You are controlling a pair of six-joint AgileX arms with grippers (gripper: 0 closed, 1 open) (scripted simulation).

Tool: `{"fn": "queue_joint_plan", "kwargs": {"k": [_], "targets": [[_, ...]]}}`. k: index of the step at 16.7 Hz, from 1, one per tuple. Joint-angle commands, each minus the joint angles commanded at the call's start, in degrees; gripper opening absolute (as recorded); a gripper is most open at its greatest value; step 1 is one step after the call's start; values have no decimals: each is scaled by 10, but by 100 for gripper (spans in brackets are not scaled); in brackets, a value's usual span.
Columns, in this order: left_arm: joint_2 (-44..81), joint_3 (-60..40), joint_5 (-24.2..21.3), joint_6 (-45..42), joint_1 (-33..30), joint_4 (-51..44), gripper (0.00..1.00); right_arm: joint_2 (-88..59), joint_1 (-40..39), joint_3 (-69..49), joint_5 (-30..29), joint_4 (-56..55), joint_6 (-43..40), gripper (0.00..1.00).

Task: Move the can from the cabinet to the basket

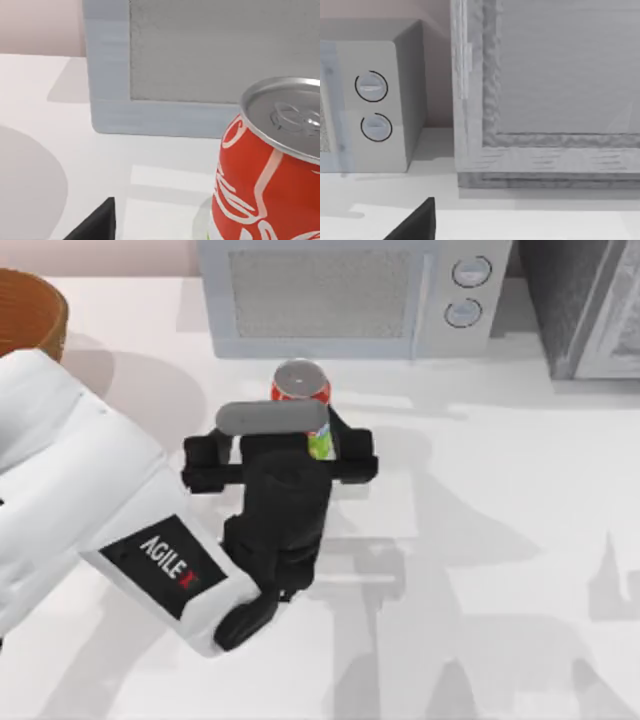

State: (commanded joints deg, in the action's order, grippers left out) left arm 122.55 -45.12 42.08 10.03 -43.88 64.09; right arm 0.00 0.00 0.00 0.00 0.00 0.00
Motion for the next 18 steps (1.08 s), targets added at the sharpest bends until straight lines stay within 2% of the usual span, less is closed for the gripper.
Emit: {"fn": "queue_joint_plan", "kwargs": {"k": [3, 9, 18], "targets": [[42, -10, 9, 3, -18, 14, 100, 0, 0, 0, 0, 0, 0, 100], [43, -11, 7, 2, -16, 13, 100, 0, 0, 0, 0, 0, 0, 100], [126, -143, -55, -18, 46, -24, 100, 0, 0, 0, 0, 0, 0, 100]]}}
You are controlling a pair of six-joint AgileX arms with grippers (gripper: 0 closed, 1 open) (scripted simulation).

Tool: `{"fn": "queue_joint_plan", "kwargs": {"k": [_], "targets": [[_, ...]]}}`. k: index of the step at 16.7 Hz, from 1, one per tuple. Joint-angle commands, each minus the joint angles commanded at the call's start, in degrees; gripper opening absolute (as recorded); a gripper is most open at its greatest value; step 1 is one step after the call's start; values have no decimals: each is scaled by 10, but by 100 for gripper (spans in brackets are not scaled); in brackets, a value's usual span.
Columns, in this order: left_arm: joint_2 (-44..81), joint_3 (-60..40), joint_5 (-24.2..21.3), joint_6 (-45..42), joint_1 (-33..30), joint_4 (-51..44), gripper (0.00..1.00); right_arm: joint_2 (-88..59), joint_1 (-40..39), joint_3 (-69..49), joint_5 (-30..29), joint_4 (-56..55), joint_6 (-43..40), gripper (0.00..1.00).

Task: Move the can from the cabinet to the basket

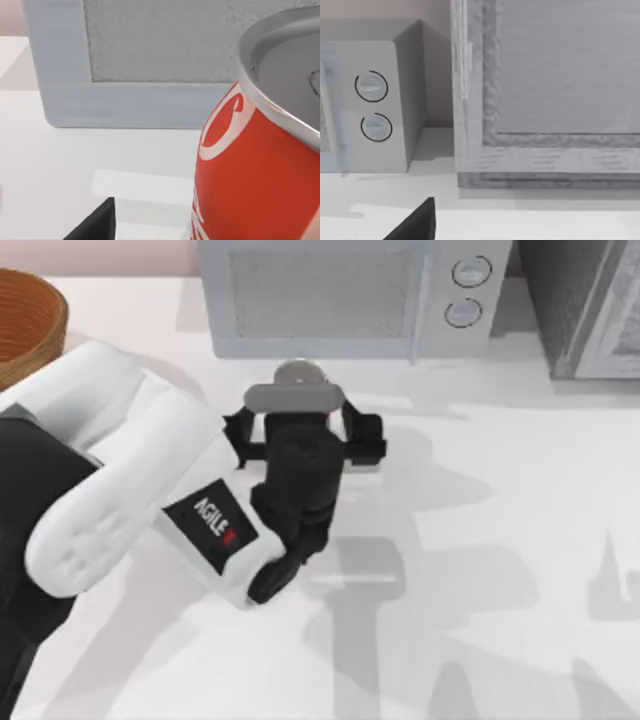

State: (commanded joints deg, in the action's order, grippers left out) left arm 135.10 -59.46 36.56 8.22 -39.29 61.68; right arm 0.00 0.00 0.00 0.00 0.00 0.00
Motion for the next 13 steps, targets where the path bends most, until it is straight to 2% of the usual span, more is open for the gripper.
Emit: {"fn": "queue_joint_plan", "kwargs": {"k": [5, 13], "targets": [[4, -6, -3, -1, 3, -2, 100, 0, 0, 0, 0, 0, 0, 100], [4, -6, -3, -1, 3, -2, 40, 0, 0, 0, 0, 0, 0, 100]]}}
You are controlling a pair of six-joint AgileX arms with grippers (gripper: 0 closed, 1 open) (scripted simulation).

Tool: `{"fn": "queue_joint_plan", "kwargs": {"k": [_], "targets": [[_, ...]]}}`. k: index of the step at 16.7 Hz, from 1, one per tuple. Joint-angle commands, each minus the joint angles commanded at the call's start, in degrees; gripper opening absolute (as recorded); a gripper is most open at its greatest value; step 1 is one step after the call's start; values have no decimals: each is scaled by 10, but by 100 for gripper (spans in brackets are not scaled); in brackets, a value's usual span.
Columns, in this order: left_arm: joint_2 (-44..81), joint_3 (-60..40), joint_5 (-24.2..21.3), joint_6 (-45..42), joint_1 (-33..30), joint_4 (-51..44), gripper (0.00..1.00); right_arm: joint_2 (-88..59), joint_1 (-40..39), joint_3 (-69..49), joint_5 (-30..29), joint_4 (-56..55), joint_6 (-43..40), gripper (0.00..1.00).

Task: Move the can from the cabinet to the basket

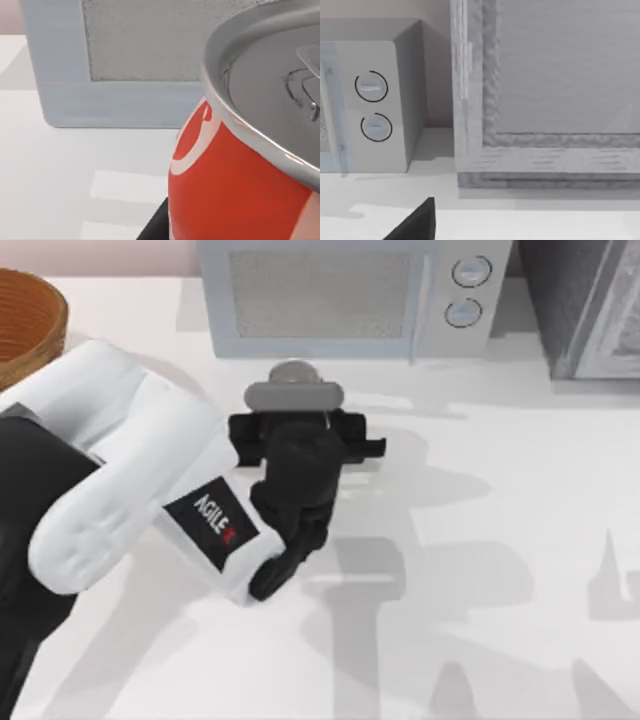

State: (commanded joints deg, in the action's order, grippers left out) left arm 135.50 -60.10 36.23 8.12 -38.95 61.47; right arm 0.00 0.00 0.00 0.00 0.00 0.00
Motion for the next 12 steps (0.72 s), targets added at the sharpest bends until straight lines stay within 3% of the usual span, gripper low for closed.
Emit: {"fn": "queue_joint_plan", "kwargs": {"k": [5, 12], "targets": [[0, 0, 0, 0, 0, 0, 2, 0, 0, 0, 0, 0, 0, 100], [0, 0, 0, 0, 0, 0, 0, 0, 0, 0, 0, 0, 0, 100]]}}
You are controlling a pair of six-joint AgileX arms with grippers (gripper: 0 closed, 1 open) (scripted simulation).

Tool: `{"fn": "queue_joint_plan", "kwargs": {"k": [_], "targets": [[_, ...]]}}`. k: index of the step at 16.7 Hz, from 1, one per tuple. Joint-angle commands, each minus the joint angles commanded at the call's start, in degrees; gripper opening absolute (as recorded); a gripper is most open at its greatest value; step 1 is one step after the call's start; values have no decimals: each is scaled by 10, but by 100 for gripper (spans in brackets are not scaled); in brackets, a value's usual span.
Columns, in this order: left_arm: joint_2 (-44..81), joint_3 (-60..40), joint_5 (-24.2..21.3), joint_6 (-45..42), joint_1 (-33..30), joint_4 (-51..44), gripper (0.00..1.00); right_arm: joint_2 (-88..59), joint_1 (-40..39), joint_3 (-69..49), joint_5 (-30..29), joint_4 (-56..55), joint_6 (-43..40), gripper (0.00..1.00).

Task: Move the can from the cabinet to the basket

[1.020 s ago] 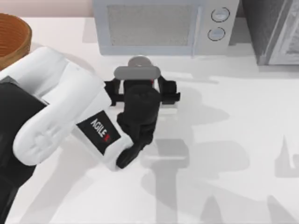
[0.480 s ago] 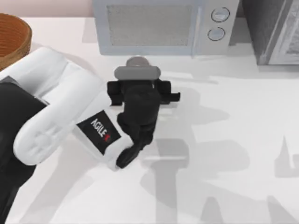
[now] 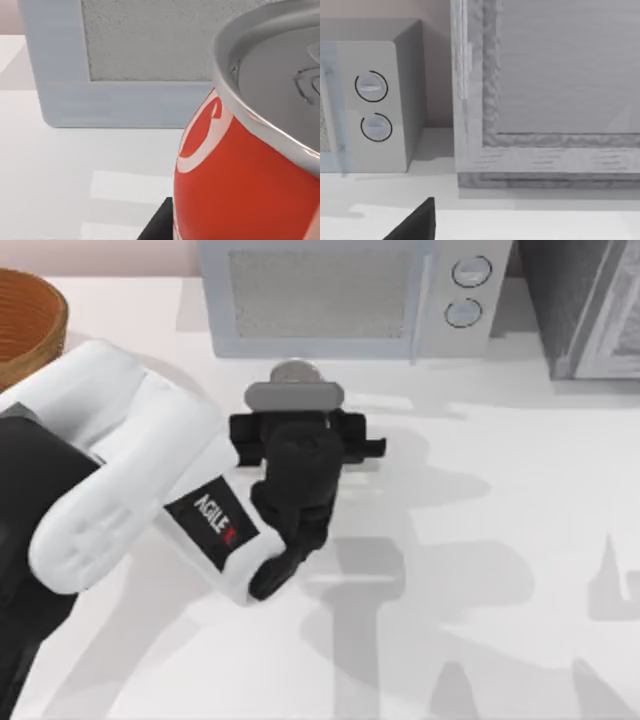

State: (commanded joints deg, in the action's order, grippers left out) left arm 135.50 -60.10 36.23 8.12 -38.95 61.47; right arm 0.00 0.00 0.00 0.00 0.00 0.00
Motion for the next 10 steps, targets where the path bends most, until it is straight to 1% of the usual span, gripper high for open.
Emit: {"fn": "queue_joint_plan", "kwargs": {"k": [4, 6, 8, 10], "targets": [[-3, 0, -5, -5, 2, -6, 0, 0, 0, 0, 0, 0, 0, 100], [-7, -6, -28, -29, 17, -33, 0, 0, 0, 0, 0, 0, 0, 100], [-16, -20, -73, -69, 38, -85, 0, 0, 0, 0, 0, 0, 0, 100], [-27, -38, -142, -120, 66, -161, 0, 0, 0, 0, 0, 0, 0, 100]]}}
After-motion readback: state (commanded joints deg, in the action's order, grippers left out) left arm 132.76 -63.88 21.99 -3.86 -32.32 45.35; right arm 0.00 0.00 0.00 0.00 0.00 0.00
